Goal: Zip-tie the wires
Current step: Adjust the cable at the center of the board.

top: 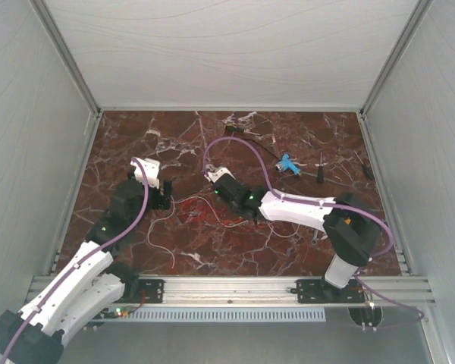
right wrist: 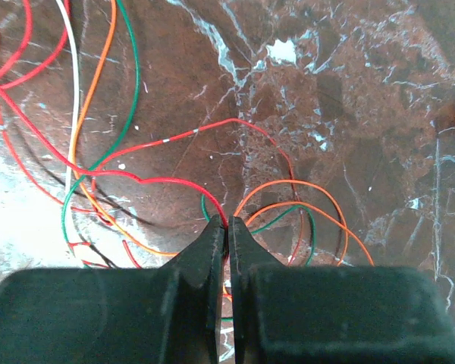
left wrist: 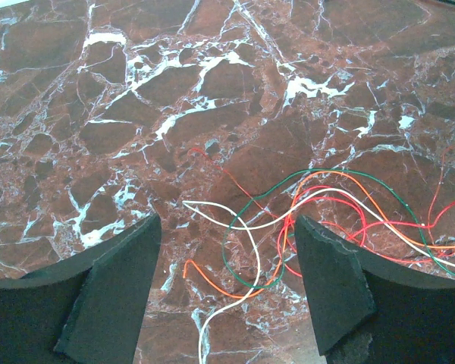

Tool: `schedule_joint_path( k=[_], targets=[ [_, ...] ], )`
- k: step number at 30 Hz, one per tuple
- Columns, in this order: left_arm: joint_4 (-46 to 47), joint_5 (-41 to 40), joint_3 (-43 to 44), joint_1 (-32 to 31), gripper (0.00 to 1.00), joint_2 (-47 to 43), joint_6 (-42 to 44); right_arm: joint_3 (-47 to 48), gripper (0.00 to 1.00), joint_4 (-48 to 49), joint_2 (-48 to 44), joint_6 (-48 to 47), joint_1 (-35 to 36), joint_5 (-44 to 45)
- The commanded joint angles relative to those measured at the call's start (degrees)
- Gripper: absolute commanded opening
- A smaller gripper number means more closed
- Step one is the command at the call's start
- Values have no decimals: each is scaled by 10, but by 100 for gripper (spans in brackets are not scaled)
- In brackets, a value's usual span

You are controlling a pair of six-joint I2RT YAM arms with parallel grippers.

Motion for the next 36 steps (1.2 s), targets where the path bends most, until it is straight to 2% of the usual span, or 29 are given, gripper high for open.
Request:
schedule_joint_path(
  k=[1,12,17,25,30,31,34,36],
  targets=[
    [20,0,6,1,71,-5,6,0,0,-6,28,-8,-2,25],
    [20,2,7,1,72,-6,7,31,14,-27,59,-5,-2,29],
    [20,-1,7,1,73,-7,12,39,34,-37,26,-1,-3,-10],
    [21,-10,9,1,75,-15,13,64,58,-66,-43,8,-3,-42],
    [30,-26,3,1,78,-39,15,80,77,-35,-96,-6,-15,-35],
    [32,-26,1,1,80,-44,17,83,78,-25,-103,-12,-24,-34],
    [33,-26,-2,1,96,-52,21,100,79,-5,-101,-21,-72,-57],
    [35,-28,-4,1,100,-55,23,111,79,10,-91,-21,-109,-86]
  ],
)
